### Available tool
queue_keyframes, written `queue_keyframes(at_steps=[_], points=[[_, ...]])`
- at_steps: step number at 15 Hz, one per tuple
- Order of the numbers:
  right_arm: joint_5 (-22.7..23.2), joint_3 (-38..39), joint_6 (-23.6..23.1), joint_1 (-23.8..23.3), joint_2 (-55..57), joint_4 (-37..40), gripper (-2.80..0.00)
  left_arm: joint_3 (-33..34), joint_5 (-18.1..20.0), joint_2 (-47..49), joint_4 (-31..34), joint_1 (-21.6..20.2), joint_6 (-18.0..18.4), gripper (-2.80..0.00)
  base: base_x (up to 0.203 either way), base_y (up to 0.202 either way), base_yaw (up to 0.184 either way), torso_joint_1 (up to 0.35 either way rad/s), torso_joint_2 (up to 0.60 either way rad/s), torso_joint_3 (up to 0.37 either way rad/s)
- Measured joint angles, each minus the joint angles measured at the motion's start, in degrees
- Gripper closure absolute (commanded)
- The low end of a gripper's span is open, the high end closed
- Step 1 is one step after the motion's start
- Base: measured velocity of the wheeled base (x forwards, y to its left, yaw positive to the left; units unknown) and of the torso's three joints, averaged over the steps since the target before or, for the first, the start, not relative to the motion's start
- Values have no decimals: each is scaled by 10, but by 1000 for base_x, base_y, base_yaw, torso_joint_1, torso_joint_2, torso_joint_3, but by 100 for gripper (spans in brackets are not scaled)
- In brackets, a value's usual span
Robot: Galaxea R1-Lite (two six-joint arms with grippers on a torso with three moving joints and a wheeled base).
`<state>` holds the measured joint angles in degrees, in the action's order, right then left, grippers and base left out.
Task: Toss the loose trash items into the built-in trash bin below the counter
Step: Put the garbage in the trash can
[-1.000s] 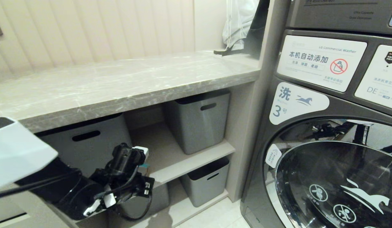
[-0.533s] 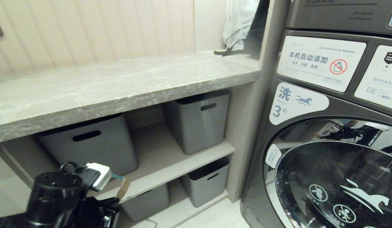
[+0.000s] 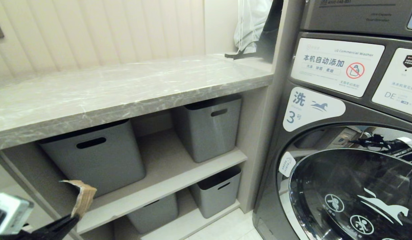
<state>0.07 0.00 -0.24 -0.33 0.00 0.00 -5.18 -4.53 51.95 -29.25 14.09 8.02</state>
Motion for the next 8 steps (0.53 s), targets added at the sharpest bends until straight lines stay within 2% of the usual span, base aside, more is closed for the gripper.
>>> queue_keyframes(at_steps=[3, 5, 8], points=[[0, 0, 0, 0, 0, 0, 0, 32, 53, -122, 18, -44, -1, 0, 0, 0, 0, 0, 0, 0], [0, 0, 0, 0, 0, 0, 0, 43, 82, -212, 61, -75, -9, 0, 0, 0, 0, 0, 0, 0], [0, 0, 0, 0, 0, 0, 0, 50, 87, -314, 133, -99, -17, 0, 0, 0, 0, 0, 0, 0]])
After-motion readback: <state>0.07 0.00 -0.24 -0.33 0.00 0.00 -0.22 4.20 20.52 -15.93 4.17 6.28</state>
